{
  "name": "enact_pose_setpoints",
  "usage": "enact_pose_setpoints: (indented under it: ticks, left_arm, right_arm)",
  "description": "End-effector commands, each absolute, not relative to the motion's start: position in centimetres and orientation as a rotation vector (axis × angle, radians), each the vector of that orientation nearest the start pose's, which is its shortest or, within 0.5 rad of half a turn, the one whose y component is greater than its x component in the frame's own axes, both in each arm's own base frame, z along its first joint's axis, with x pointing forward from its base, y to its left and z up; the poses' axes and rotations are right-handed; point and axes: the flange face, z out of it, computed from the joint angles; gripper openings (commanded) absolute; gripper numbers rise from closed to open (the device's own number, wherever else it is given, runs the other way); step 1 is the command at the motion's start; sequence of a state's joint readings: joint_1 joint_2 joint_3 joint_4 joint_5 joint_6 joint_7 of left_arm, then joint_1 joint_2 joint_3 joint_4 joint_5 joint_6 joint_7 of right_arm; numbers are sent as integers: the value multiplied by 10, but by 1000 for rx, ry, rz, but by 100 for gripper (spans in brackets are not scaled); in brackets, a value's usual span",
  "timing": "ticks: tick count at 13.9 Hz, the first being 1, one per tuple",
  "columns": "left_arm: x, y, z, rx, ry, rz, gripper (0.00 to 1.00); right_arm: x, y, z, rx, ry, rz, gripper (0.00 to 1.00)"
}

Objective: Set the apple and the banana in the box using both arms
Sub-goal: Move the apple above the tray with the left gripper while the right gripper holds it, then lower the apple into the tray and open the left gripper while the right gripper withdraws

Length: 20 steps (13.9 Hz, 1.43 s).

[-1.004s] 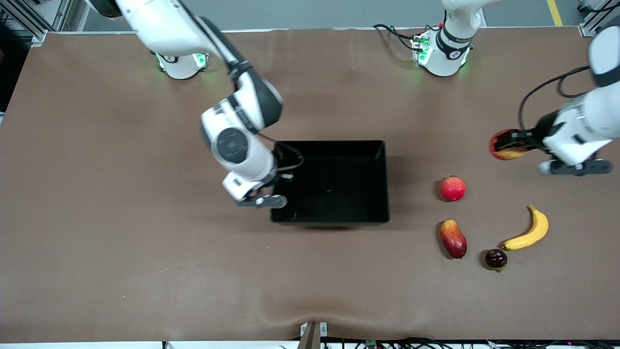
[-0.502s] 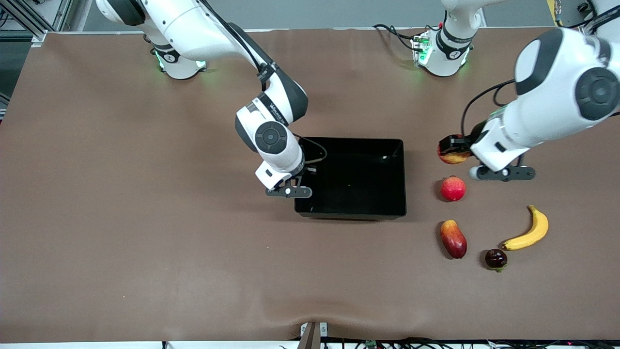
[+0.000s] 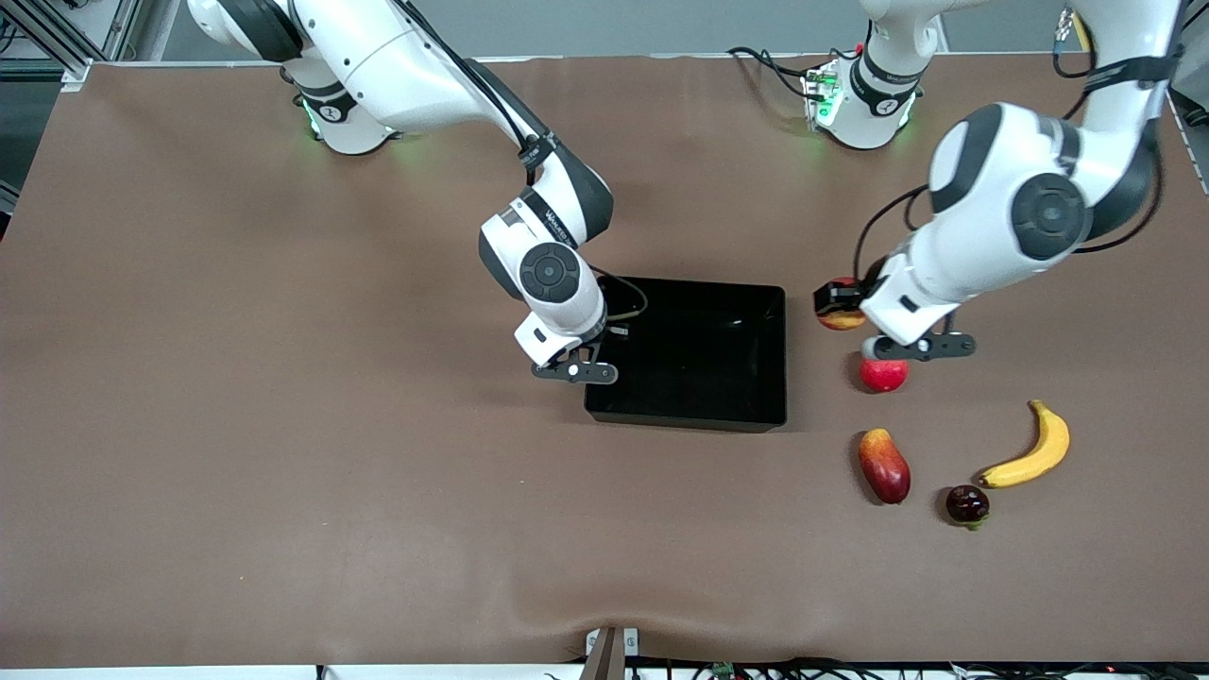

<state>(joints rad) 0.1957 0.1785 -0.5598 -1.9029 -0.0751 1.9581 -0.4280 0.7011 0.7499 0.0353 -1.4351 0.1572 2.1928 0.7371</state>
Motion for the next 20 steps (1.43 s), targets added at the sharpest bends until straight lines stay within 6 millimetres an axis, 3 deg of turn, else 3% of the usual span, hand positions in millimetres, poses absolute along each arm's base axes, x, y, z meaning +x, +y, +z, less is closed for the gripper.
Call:
enact_pose_setpoints:
  ticks: [1,6,8,10,14,18,20]
  left_arm:
    - [534,-225,393,-3239,-259,199,0]
    - [529,-258,358,-3253,-495,172,0]
    - [531,-269,345,-3251,-574,164,0]
    - [530,-278,327,-3183,-559,127,0]
    - [529,-296,293,-3150,-642,157,0]
    - [519,-312,263,-3101,-595,124,0]
    - [512,-319,245,-3074,-586,129,0]
  right_arm:
    - [535,496,254,-2997,173,140,100]
    - [547,485,268,-2989,166,112,100]
    - [561,470,293,-2971,142,75,100]
    - [579,440,315,-2974,98,77,100]
    - [616,354,347,-2992,53,120,100]
    - [639,239,373,-2987,-35,105,100]
    - [646,193,389,-2990,-29,121,100]
